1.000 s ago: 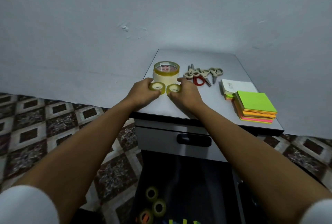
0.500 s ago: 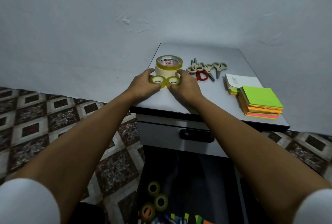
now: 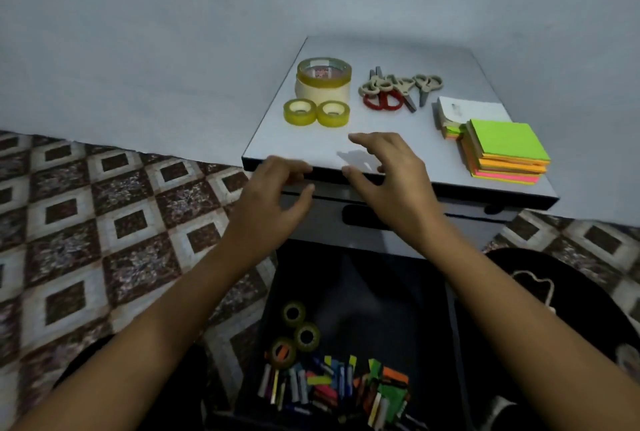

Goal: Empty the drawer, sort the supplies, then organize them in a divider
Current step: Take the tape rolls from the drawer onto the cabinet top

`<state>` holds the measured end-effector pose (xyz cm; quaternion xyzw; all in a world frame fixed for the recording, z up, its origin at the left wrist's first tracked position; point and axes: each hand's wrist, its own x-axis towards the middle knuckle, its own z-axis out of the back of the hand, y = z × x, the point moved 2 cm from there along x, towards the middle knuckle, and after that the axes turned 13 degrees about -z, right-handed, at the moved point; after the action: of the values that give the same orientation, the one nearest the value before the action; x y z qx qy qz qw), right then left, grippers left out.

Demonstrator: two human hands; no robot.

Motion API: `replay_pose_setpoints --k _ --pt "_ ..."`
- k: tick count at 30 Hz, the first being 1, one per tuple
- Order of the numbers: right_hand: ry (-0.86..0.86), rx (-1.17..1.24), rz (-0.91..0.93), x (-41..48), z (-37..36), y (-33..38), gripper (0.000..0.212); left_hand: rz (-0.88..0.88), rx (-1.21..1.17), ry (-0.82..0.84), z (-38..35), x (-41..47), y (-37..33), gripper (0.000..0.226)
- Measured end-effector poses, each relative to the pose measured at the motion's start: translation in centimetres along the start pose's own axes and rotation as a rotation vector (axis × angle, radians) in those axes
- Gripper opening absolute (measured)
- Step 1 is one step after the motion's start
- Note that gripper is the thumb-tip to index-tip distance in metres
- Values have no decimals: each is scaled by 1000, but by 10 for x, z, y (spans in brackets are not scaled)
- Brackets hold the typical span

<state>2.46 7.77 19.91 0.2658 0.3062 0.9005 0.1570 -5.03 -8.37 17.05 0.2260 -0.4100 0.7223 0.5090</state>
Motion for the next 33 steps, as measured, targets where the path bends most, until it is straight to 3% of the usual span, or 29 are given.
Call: replay_pose_setpoints --k 4,11,15,21,28,33 --pt "1 11 81 -57 -7 -25 38 55 -127 283 -32 -64 -3 31" --pt "254 16 -182 -143 -67 -95 38 281 -175 848 -99 -148 26 42" --pt "378 -38 -355 -171 -98 -129 41 379 -91 1074 -123 -182 40 57" --pt "390 -94 -389 -188 -115 -155 35 351 85 1357 -139 -204 49 76" --pt "432 -61 -455 -185 -122 -160 36 272 212 1359 -144 -209 51 68" --pt "444 -38 -499 -181 -126 -166 34 451 -35 1090 -134 -184 46 65"
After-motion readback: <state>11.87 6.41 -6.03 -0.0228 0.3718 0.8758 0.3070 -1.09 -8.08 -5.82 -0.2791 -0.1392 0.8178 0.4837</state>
